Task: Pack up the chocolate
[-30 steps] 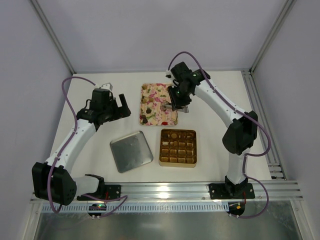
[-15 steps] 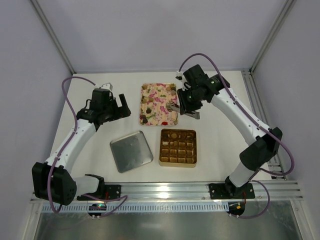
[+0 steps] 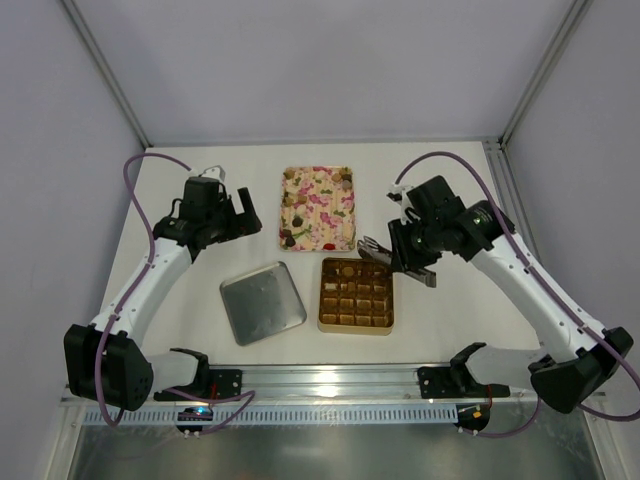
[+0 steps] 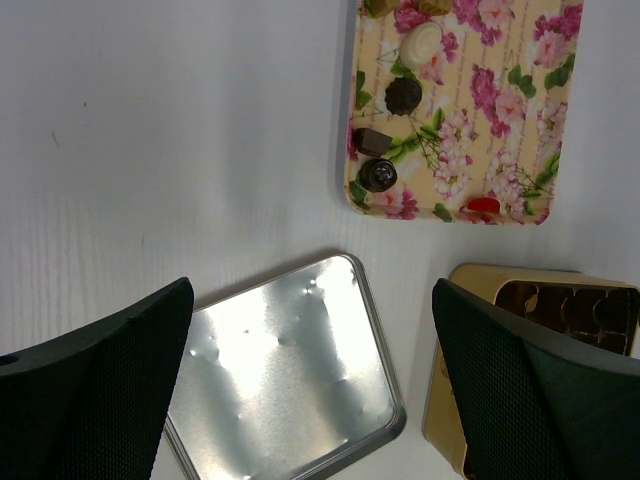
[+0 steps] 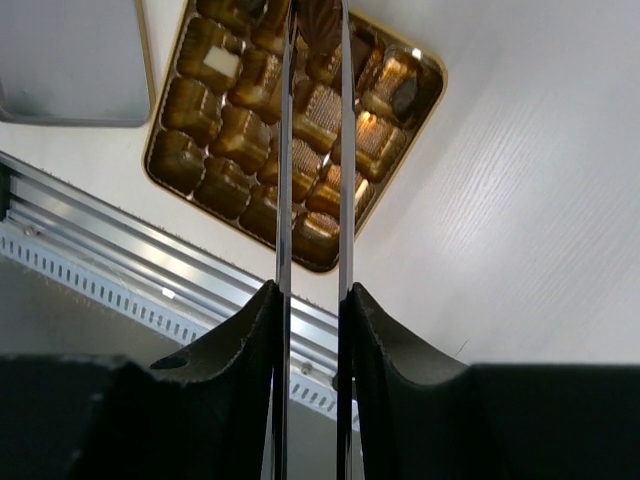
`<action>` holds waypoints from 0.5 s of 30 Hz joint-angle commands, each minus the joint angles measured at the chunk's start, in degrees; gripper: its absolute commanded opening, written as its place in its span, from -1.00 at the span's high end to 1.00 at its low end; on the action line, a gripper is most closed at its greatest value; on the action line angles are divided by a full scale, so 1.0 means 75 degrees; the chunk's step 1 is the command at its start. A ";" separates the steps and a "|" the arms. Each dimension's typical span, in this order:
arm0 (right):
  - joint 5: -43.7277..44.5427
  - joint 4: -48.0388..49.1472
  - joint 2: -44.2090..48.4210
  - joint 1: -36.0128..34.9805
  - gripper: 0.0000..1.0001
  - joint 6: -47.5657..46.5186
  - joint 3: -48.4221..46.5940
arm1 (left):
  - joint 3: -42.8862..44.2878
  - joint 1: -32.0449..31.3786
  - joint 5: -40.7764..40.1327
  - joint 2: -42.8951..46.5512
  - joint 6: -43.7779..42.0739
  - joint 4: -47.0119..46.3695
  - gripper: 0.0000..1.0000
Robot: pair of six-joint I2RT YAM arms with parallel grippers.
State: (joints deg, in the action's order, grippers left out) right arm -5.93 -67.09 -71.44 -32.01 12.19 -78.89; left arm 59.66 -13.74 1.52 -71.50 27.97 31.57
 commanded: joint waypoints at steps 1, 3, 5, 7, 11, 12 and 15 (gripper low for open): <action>-0.0216 0.0121 0.0617 -0.0009 0.30 0.0273 0.0557 | 0.0260 0.0015 -0.0097 0.0206 -0.0143 -0.0038 -0.99; -0.0240 0.0133 0.0782 -0.0056 0.31 0.0355 0.0814 | 0.0249 0.0015 -0.0109 0.0206 -0.0154 -0.0026 -0.99; -0.0252 0.0168 0.0981 -0.0126 0.30 0.0414 0.0956 | 0.0237 0.0015 -0.0132 0.0206 -0.0143 -0.0038 -0.99; -0.0263 0.0238 0.1076 -0.0196 0.30 0.0531 0.1143 | 0.0237 0.0015 -0.0121 0.0206 -0.0143 -0.0014 -1.00; -0.0170 0.0308 0.1170 -0.0524 0.30 0.0754 0.1401 | 0.0237 0.0015 -0.0144 0.0218 -0.0143 -0.0026 -0.99; -0.0135 0.0343 0.1193 -0.0653 0.30 0.0835 0.1506 | 0.0237 0.0015 -0.0156 0.0206 -0.0143 -0.0026 -0.99; -0.0064 0.0390 0.1228 -0.0724 0.30 0.0906 0.1659 | 0.0237 0.0015 -0.0144 0.0229 -0.0154 -0.0026 -0.99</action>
State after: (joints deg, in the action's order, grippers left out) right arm -6.83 -66.67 -63.72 -36.67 16.97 -67.26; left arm 59.66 -13.74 1.10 -71.50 27.94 31.57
